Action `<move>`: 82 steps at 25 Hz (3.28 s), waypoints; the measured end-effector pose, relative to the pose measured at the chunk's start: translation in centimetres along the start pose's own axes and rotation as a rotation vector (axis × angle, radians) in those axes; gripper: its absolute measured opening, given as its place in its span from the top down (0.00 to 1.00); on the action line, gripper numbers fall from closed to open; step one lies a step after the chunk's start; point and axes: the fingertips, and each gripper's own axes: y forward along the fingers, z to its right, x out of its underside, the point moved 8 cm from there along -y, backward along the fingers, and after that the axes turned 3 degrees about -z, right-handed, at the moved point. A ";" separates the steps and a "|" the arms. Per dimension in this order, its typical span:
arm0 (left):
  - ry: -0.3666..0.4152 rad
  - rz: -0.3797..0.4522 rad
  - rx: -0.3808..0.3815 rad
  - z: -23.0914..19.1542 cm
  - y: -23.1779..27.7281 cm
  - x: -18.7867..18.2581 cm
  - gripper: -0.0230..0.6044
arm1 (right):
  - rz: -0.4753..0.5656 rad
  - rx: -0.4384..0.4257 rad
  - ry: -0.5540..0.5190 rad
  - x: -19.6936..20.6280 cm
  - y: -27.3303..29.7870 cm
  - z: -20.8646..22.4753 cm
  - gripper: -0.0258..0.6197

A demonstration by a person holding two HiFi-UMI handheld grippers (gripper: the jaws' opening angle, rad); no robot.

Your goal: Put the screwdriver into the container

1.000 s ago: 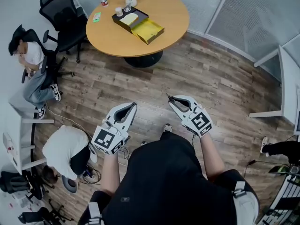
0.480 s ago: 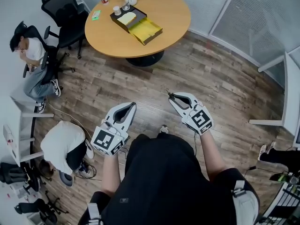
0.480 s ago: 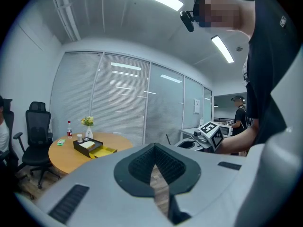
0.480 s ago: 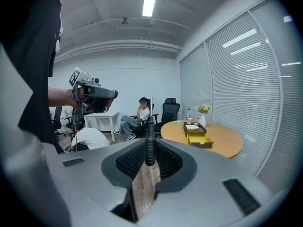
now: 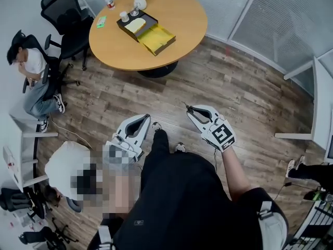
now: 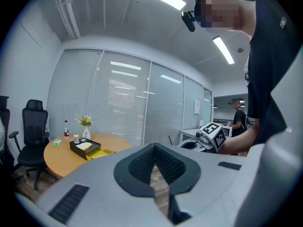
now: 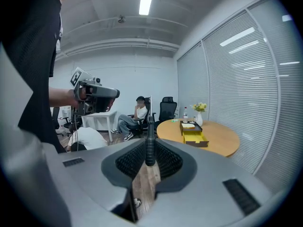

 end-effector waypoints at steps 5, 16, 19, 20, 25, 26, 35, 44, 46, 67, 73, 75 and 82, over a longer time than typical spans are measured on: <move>-0.004 0.009 0.033 -1.8 1.8 -0.4 0.96 | -0.016 0.038 0.002 -0.4 0.4 1.8 0.87; -0.005 0.030 0.089 -9.1 4.4 -1.8 0.96 | -0.045 0.077 -0.004 -3.0 5.8 4.9 0.87; -0.010 0.025 0.095 -11.8 4.6 -1.8 0.96 | -0.051 0.080 -0.019 -3.9 8.2 5.4 0.87; -0.009 0.021 0.097 -12.7 4.6 -1.8 0.96 | -0.053 0.084 -0.026 -4.2 9.1 5.6 0.87; 0.003 0.012 0.121 -17.5 5.0 -2.7 0.96 | -0.064 0.108 -0.029 -5.7 13.2 6.5 0.87; 0.004 0.014 0.127 -18.4 5.1 -2.9 0.96 | -0.064 0.113 -0.025 -6.0 13.9 6.6 0.87; -0.005 0.000 0.164 -23.0 6.2 -2.4 0.96 | -0.114 0.121 -0.033 -6.1 18.2 6.8 0.87; -0.034 -0.008 0.090 -24.6 7.2 -2.2 0.96 | -0.123 0.077 -0.055 -6.1 20.4 10.6 0.87; -0.041 -0.009 0.057 -24.9 7.9 -2.5 0.96 | -0.123 0.063 -0.063 -6.1 20.6 12.2 0.87; -0.075 -0.032 -0.227 -21.5 22.7 -6.0 0.96 | -0.122 -0.172 -0.174 -4.3 18.6 31.9 0.87; -0.086 -0.044 -0.265 -20.7 24.4 -5.8 0.96 | -0.134 -0.209 -0.192 -3.7 19.3 35.0 0.87; -0.085 -0.049 -0.269 -21.0 24.5 -6.0 0.96 | -0.130 -0.218 -0.190 -3.8 19.9 35.1 0.87; -0.076 -0.035 -0.250 -24.6 25.2 -6.3 0.96 | -0.138 -0.231 -0.204 -4.6 23.3 34.7 0.87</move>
